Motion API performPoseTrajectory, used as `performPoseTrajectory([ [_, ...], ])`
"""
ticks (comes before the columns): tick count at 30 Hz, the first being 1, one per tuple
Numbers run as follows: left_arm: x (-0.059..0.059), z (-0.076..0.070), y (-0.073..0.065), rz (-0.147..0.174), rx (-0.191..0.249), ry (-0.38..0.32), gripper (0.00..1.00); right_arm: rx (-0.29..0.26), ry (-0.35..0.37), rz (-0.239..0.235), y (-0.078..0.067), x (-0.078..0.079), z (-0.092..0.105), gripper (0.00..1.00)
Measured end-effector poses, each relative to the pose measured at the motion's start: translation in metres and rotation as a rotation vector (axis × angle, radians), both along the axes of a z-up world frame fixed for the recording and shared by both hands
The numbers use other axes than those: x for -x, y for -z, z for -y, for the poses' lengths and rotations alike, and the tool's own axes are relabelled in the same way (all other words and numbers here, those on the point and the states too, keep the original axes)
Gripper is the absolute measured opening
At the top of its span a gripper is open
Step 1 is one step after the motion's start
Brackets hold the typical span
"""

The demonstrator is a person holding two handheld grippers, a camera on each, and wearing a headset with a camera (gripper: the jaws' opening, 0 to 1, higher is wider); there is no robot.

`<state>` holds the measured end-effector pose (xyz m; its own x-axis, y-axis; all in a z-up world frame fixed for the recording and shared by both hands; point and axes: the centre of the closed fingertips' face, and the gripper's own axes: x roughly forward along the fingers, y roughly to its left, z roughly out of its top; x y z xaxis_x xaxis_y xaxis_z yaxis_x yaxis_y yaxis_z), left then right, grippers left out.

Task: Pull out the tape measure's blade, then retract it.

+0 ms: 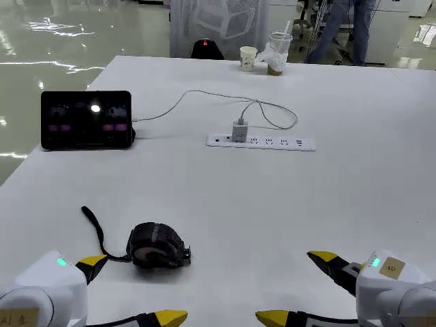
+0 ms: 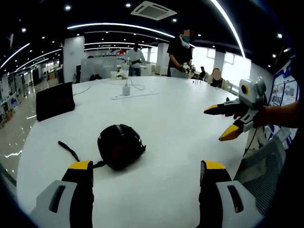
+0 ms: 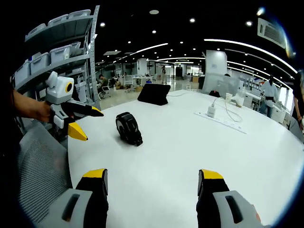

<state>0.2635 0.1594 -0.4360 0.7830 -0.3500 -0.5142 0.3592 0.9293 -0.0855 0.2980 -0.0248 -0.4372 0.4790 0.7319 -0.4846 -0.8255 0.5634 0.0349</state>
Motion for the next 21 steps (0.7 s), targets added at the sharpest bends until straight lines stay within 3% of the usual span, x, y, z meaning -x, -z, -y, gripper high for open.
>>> performPoseTrajectory([
  [6, 0.01, 0.003, 0.0, 0.0, 0.001, 0.001, 0.93, -0.016, 0.028, -0.019, 0.001, 0.015, 0.001, 0.8],
  [12, 0.02, 0.004, -0.002, 0.008, -0.005, 0.004, 0.97, -0.03, 0.065, -0.022, -0.007, 0.024, 0.005, 0.85],
  [21, 0.029, 0.002, -0.006, 0.007, -0.005, -0.014, 0.99, -0.037, 0.109, -0.047, -0.009, 0.04, 0.009, 0.92],
])
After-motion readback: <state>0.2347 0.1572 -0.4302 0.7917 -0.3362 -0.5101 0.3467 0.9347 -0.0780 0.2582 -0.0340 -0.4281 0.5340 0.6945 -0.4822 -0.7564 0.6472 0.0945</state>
